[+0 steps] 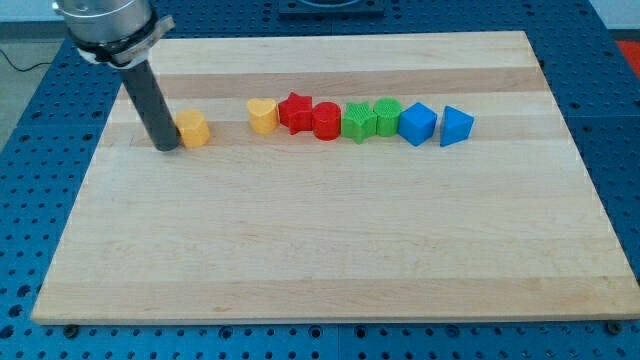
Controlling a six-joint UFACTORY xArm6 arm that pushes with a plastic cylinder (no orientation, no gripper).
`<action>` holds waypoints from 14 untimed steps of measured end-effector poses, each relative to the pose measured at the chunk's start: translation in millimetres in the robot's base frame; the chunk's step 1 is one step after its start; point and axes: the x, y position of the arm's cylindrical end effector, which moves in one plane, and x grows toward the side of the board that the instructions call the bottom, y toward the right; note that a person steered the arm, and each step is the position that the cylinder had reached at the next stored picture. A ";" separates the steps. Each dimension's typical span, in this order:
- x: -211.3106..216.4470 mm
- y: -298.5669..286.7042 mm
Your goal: Push the yellow blocks left beside the red blocks
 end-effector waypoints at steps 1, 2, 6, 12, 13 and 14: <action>-4.6 14.7; -5.8 -25.9; -38.5 42.3; 29.2 55.2; 31.6 87.6; 11.4 90.5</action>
